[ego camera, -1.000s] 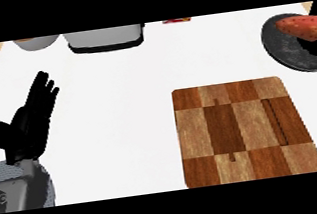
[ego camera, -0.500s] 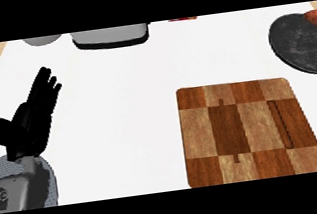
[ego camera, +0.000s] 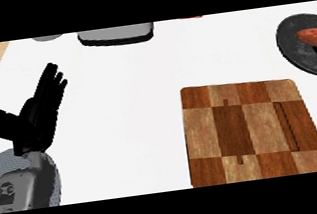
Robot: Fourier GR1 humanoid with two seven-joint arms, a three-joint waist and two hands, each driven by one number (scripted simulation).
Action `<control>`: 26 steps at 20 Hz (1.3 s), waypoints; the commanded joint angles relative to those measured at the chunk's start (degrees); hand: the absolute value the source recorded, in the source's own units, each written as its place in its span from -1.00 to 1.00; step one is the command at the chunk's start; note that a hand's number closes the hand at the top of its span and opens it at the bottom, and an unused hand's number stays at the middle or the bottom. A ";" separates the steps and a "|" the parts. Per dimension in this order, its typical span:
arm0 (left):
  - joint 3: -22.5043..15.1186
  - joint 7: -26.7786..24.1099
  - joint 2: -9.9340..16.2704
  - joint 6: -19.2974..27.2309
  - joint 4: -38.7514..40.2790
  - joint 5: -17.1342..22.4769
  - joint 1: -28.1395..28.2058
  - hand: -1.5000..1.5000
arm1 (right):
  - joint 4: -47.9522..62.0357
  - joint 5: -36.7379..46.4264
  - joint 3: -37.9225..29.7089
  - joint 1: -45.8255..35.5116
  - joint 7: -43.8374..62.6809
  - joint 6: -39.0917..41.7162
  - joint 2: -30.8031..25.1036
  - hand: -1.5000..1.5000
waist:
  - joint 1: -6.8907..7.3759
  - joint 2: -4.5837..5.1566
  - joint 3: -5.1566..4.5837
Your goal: Pick the sweet potato from the cutting board and place it in the pan
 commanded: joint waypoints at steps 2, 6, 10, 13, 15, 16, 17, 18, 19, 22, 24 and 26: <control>-0.79 -0.22 -0.37 -0.34 -1.54 -0.02 0.56 0.00 | 7.70 1.43 -0.24 -1.43 2.92 0.82 -1.69 1.00 | 1.10 0.26 0.04; -0.57 1.22 -0.90 0.46 -0.38 0.20 -1.76 0.00 | 11.34 0.12 -2.07 -1.04 7.68 1.53 -0.26 -1.00 | 1.46 0.82 0.18; 0.19 0.39 0.13 0.42 0.32 -0.35 -2.29 0.00 | 12.69 -0.49 -2.54 -0.42 4.28 4.12 -0.68 -1.00 | 1.53 0.93 0.26; -0.63 0.70 -0.52 0.01 0.55 -0.17 -1.63 0.00 | 12.29 -3.85 -5.68 -2.02 0.50 7.79 -3.20 -1.00 | 0.53 0.50 0.23; -0.11 0.96 -0.86 0.53 0.36 0.23 -1.06 0.00 | 12.43 -7.38 -9.13 -1.33 -1.85 7.79 -2.74 -1.00 | 0.65 0.63 0.35; -0.67 0.74 -0.75 0.05 -1.68 0.21 0.50 0.00 | 12.75 -8.98 -10.66 -0.65 -3.19 8.91 -3.24 -1.00 | 0.71 0.24 0.34; 1.52 0.78 0.37 -0.05 0.15 1.19 -0.85 0.00 | 13.03 -10.64 -12.19 -0.31 -4.68 11.25 -4.40 -1.00 | -0.42 0.17 0.25; 0.62 0.97 0.66 -0.08 -0.44 0.15 -0.67 0.00 | 13.51 -11.97 -13.52 -0.72 -4.84 14.00 -5.98 -1.00 | -0.24 0.28 0.34; 0.51 0.62 0.36 -0.79 -0.48 0.94 -0.30 0.00 | 13.59 -13.52 -15.06 -1.98 -3.77 15.08 -6.57 -1.00 | -0.04 0.23 0.28; 1.36 -0.83 0.45 -0.48 0.11 0.84 0.78 0.00 | 15.23 -18.15 -19.59 0.27 -5.34 20.11 -8.77 -1.00 | -0.79 0.16 0.30; 0.53 -0.30 -0.41 0.21 0.12 0.32 -0.06 0.00 | 15.89 -19.57 -20.90 0.08 -4.65 25.04 -11.20 -1.00 | -0.93 0.22 0.32; 2.06 -1.59 0.49 -0.75 0.86 1.36 1.50 0.00 | 16.37 -20.23 -21.37 3.57 -8.08 31.24 -14.01 -1.00 | -1.65 0.05 0.28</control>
